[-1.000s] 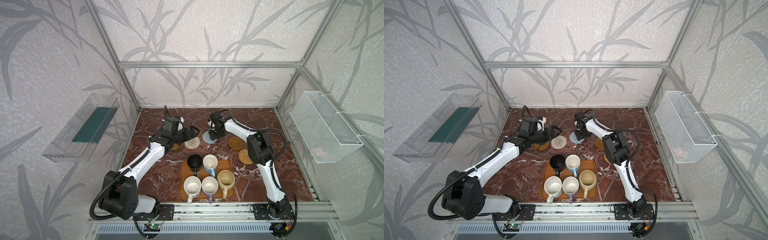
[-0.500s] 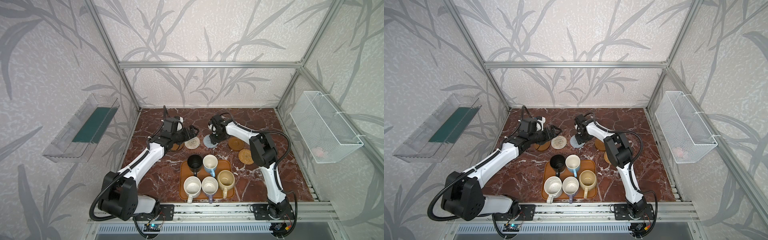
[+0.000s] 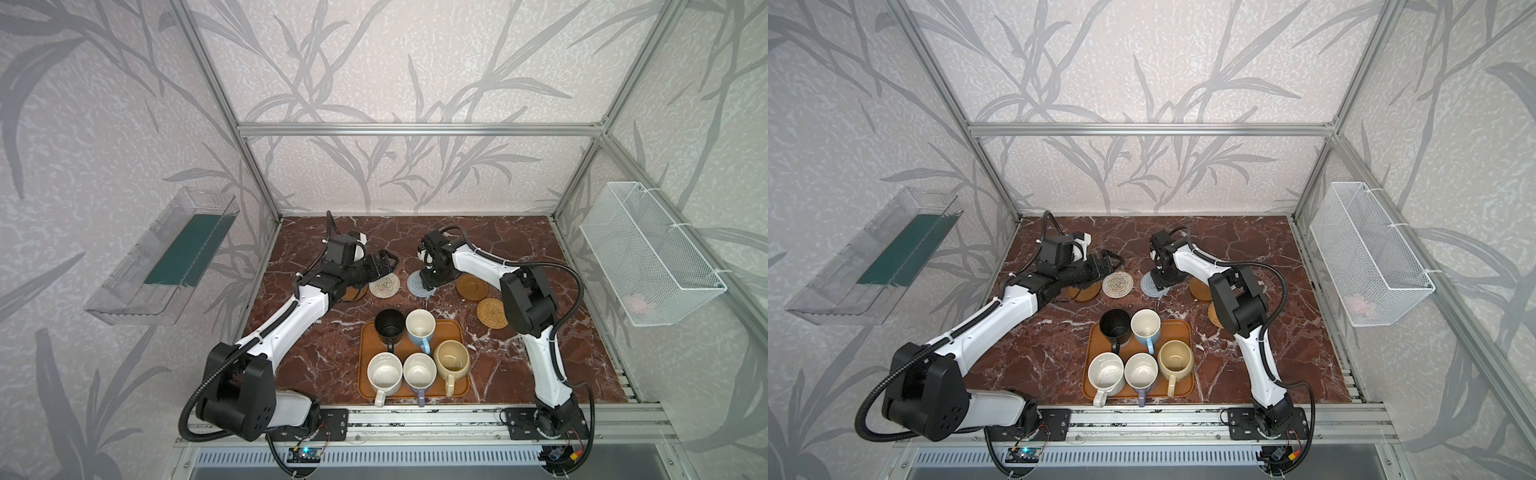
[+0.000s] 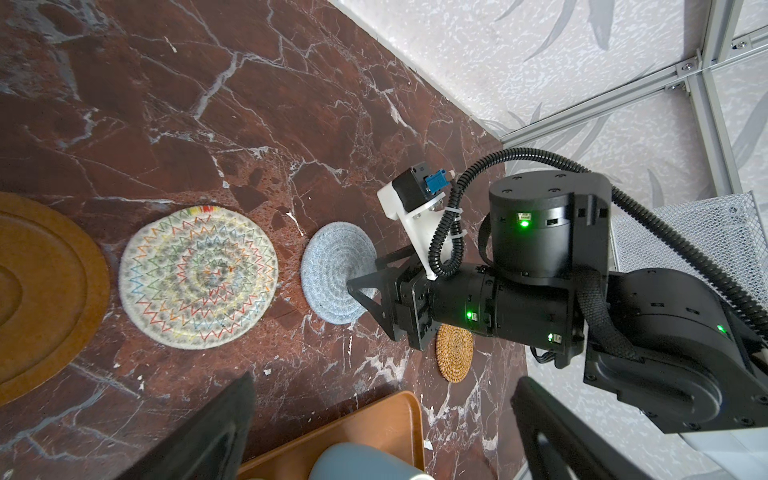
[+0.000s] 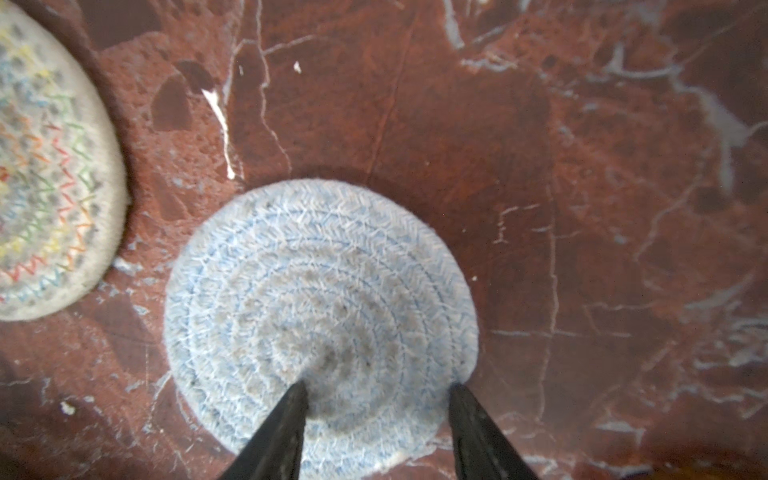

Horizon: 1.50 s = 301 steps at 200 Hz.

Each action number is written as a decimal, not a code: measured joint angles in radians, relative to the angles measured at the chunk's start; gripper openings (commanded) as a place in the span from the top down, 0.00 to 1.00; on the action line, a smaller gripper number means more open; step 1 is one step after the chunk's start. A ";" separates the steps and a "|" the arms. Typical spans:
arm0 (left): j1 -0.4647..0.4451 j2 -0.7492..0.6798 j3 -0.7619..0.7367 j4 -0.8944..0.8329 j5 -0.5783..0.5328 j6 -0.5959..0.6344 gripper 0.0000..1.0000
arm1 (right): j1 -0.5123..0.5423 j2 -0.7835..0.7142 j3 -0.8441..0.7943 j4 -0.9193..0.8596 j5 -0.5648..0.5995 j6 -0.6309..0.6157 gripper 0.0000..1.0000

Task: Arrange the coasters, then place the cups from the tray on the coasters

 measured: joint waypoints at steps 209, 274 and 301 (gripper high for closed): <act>-0.013 -0.056 0.019 -0.054 0.014 0.001 0.01 | 0.003 -0.516 -0.257 0.044 0.120 0.080 0.01; -0.044 -0.096 0.097 -0.142 0.102 0.012 0.01 | 0.000 -0.792 -0.571 0.137 0.154 0.173 0.01; -0.052 -0.101 0.109 -0.175 0.133 0.013 0.01 | -0.016 -0.838 -0.644 0.179 0.157 0.210 0.01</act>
